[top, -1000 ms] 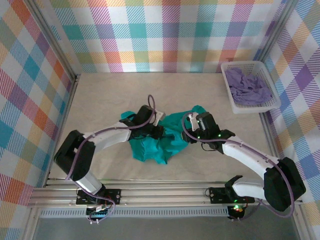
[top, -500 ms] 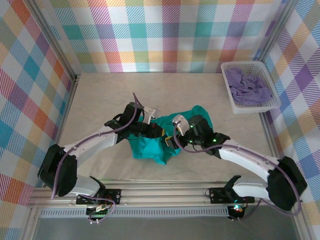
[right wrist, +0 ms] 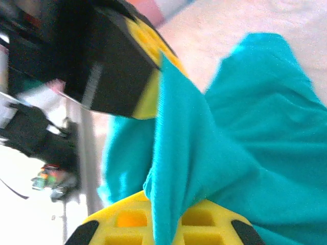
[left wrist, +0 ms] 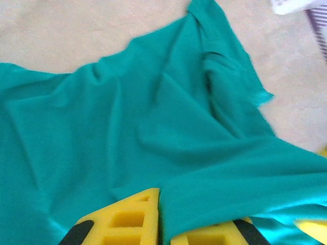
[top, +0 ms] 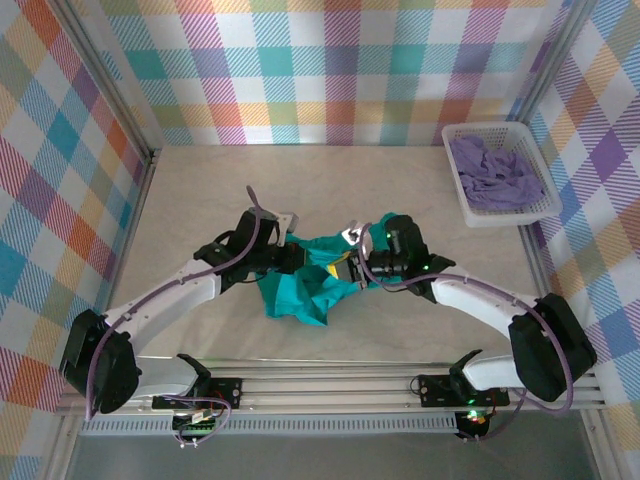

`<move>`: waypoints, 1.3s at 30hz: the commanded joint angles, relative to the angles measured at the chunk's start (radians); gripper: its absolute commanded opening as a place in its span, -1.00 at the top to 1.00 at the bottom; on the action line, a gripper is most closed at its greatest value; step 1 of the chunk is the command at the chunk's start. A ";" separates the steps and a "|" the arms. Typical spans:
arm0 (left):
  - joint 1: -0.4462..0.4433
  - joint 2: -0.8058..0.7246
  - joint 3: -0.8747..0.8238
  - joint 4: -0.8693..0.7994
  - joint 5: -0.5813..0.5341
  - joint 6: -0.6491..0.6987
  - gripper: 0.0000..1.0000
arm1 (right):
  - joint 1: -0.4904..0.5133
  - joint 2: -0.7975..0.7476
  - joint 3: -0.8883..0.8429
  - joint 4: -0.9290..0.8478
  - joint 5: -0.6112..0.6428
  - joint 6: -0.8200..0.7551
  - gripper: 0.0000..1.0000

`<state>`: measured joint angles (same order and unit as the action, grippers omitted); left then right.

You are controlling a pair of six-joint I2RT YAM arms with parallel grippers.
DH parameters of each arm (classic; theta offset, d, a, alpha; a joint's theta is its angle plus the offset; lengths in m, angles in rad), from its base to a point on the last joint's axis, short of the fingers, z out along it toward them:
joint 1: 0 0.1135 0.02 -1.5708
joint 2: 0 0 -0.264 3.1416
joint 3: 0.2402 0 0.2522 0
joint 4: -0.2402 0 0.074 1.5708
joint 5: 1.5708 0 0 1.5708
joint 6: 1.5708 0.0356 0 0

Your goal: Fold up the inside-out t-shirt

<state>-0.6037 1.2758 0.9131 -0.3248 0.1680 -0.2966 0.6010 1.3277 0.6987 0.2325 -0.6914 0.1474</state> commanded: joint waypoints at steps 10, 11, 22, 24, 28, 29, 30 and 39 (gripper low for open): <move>-0.160 -0.242 -0.062 -0.182 -0.433 0.009 0.01 | -0.036 0.062 0.010 0.164 -0.308 0.131 1.00; -0.174 -0.264 -0.073 -0.178 -0.416 0.008 0.00 | -0.037 0.062 0.017 0.147 -0.303 0.123 1.00; -0.255 -0.098 -0.040 -0.145 -0.433 0.021 -0.74 | -0.041 0.018 0.034 0.045 -0.294 0.064 1.00; -0.251 -0.051 -0.039 -0.092 -0.393 0.054 -0.80 | -0.041 -0.001 0.030 0.029 -0.295 0.050 1.00; -0.197 0.033 -0.034 0.037 -0.198 0.091 -0.40 | -0.049 -0.050 0.006 -0.025 -0.309 0.003 1.00; -0.176 0.045 -0.035 0.098 -0.135 0.093 -0.25 | -0.055 -0.064 -0.002 -0.042 -0.312 -0.010 1.00; -0.151 0.057 -0.035 0.140 -0.047 0.095 -0.11 | -0.064 -0.080 -0.014 -0.059 -0.315 -0.025 1.00; -0.073 0.001 -0.097 0.319 0.461 0.105 1.00 | -0.101 -0.236 -0.089 -0.203 -0.126 -0.108 1.00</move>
<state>-0.7006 1.3361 0.8425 -0.1009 0.4103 -0.1913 0.5041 1.1355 0.6304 0.0856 -0.8948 0.0948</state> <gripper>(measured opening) 0.069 0.078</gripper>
